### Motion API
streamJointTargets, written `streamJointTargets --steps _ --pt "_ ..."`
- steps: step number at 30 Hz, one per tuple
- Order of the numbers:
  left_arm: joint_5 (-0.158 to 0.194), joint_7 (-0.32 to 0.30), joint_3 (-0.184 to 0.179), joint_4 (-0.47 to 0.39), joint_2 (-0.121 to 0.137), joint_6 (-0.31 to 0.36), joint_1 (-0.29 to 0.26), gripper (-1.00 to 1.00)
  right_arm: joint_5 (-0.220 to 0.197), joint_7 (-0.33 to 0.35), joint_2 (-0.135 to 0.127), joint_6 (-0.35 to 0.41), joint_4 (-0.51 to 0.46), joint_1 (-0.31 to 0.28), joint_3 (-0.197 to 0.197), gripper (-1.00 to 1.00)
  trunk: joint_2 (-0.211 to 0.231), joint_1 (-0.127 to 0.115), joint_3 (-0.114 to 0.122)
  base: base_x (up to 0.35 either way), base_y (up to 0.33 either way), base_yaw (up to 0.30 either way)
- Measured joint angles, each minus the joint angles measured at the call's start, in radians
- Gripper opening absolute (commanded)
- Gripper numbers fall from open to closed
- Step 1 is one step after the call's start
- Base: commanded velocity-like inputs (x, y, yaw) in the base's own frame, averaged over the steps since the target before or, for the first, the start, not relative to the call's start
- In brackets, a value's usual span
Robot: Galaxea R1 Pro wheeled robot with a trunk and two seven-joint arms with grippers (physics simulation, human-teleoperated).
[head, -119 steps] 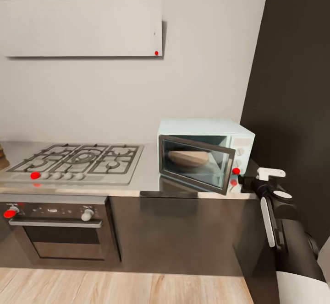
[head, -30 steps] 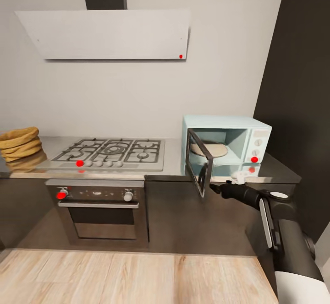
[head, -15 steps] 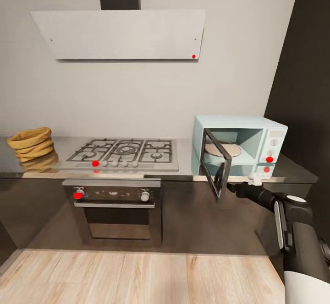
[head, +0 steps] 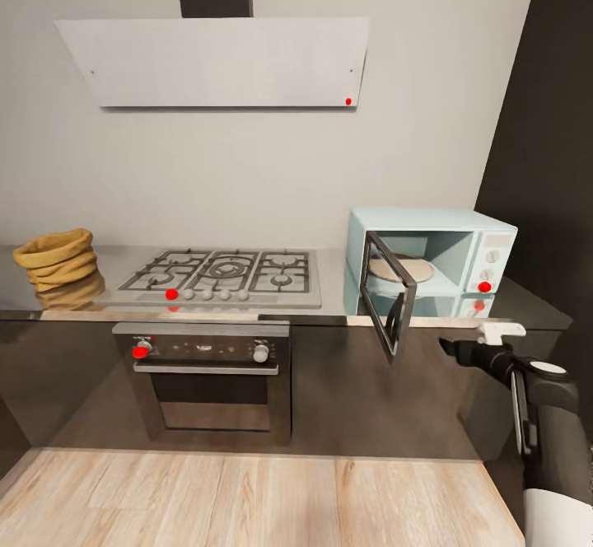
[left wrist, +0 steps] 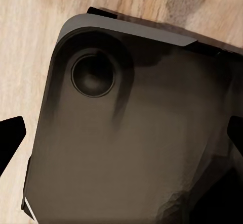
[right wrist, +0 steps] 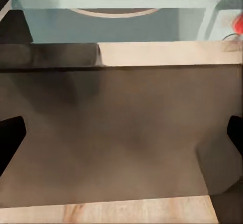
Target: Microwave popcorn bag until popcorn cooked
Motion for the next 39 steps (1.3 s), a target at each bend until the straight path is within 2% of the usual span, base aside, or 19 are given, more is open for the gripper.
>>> streamJointTargets --steps 3,4,6,7,9,11,12,13,15,16,17,18,21,24,35,39 --pt "0.001 0.001 0.001 0.0 0.0 0.0 0.0 1.0 -0.003 0.001 0.007 0.0 0.076 0.0 0.001 1.0 0.0 0.0 0.0 0.0 0.0 0.0" --pt "0.002 0.001 0.001 0.0 0.0 0.0 0.0 1.0 -0.004 -0.001 0.005 -0.001 0.188 0.0 -0.001 1.0 0.0 0.0 0.0 0.0 0.0 0.0" --pt "0.003 0.001 0.002 0.0 0.0 -0.001 0.0 1.0 -0.002 -0.003 0.001 -0.004 0.335 0.0 -0.003 1.0 0.0 0.0 0.0 0.0 0.0 0.0" --pt "0.005 0.002 0.003 0.0 0.0 0.0 0.0 1.0 -0.001 -0.004 -0.002 -0.019 0.459 0.0 -0.004 1.0 0.0 0.0 0.0 0.0 0.0 0.0" --pt "0.006 0.003 0.005 0.0 0.0 -0.001 0.0 1.0 0.003 -0.022 -0.006 -0.043 0.607 0.0 -0.004 1.0 0.0 0.0 0.0 0.0 0.0 0.0" --pt "0.007 0.005 0.007 0.0 0.0 -0.001 0.0 1.0 0.02 -0.109 -0.031 -0.064 0.858 0.0 -0.002 1.0 0.0 0.0 0.0 0.0 0.0 0.0" --pt "0.007 0.005 0.007 0.0 0.0 -0.002 0.0 1.0 0.021 -0.138 -0.038 -0.082 0.94 0.0 -0.001 1.0 0.0 0.0 0.0 0.0 0.0 0.0" --pt "0.007 0.005 0.007 0.0 0.0 -0.002 0.0 1.0 0.022 -0.181 -0.043 -0.133 1.048 0.001 0.0 1.0 0.0 0.0 0.0 0.0 0.0 0.0" --pt "0.008 0.005 0.007 0.0 0.001 0.0 0.0 1.0 0.046 -0.264 -0.047 -0.311 1.303 0.038 0.008 1.0 0.0 0.0 0.0 0.0 0.0 0.0" --pt "0.008 0.005 0.007 0.0 0.001 0.0 0.0 1.0 0.073 -0.3 -0.046 -0.411 1.38 0.082 0.011 1.0 0.0 0.0 0.0 0.0 0.0 0.0" --pt "0.009 0.005 0.008 0.001 0.002 0.0 0.0 1.0 0.106 -0.337 -0.041 -0.516 1.42 0.162 0.011 1.0 0.0 0.0 0.0 0.0 0.0 0.0" --pt "0.009 0.005 0.008 0.001 0.002 0.0 0.0 1.0 0.12 -0.352 -0.037 -0.564 1.435 0.241 0.012 1.0 0.0 0.0 0.0 0.0 0.0 0.0" --pt "0.011 0.006 0.007 0.001 0.002 0.0 0.0 1.0 0.128 -0.365 -0.032 -0.66 1.448 0.299 0.01 1.0 0.0 0.0 0.0 0.0 0.0 0.0" --pt "0.01 0.006 0.01 0.002 0.002 0.0 0.0 1.0 0.131 -0.366 -0.027 -0.726 1.449 0.31 0.008 1.0 0.0 0.0 0.0 0.0 0.0 0.0" --pt "0.011 0.007 0.012 0.002 0.002 -0.001 0.0 1.0 0.135 -0.366 -0.024 -0.748 1.45 0.312 0.01 1.0 0.0 0.0 0.0 0.0 0.0 0.0" --pt "0.012 0.007 0.013 0.0 0.002 0.0 0.0 1.0 0.133 -0.405 -0.022 -0.739 1.45 0.312 0.01 1.0 0.0 0.0 0.0 0.0 0.0 0.09"
